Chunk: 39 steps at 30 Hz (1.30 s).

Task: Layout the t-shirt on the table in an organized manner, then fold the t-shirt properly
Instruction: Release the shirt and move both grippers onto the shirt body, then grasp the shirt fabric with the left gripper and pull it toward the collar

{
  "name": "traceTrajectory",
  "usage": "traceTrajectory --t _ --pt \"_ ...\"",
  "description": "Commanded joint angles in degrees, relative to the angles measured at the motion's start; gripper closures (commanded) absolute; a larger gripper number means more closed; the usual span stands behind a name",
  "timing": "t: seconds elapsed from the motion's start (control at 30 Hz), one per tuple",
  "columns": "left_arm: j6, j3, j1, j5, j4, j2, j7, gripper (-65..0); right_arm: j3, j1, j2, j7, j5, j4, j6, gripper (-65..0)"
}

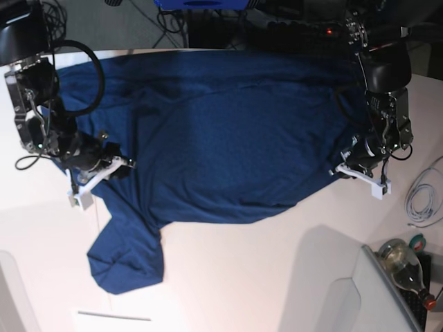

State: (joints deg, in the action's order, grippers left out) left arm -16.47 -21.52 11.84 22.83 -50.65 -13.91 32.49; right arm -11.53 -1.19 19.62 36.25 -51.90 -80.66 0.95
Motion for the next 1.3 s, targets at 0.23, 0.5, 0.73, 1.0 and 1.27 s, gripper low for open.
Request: traceTrajectory --t 0.23,0.5,0.73,1.0,1.27 --pt "-0.72 0.73 -11.97 -0.28 -26.14 3.49 -0.97 0.0 0.32 -0.52 0.38 -0.69 -0.54 -1.14 -0.29 -1.5" --pt "-0.72 9.17 -23.57 -16.54 -39.06 6.4 -0.97 0.0 0.32 -0.52 0.47 -0.69 -0.54 -0.88 -0.29 -1.5" --pt "-0.72 15.32 -29.46 -19.44 -41.61 5.96 -0.97 0.0 0.32 -0.52 0.38 -0.69 -0.54 -0.79 -0.29 -1.5" --pt "-0.72 17.96 -29.99 -19.53 -40.64 4.99 -0.89 0.0 0.32 -0.44 0.38 -0.69 -0.54 -0.79 -0.29 -1.5" --pt "-0.72 17.69 -31.84 -19.36 -45.74 4.81 -0.8 -22.2 0.14 -0.44 0.38 -0.69 -0.54 -0.79 -0.29 -1.5"
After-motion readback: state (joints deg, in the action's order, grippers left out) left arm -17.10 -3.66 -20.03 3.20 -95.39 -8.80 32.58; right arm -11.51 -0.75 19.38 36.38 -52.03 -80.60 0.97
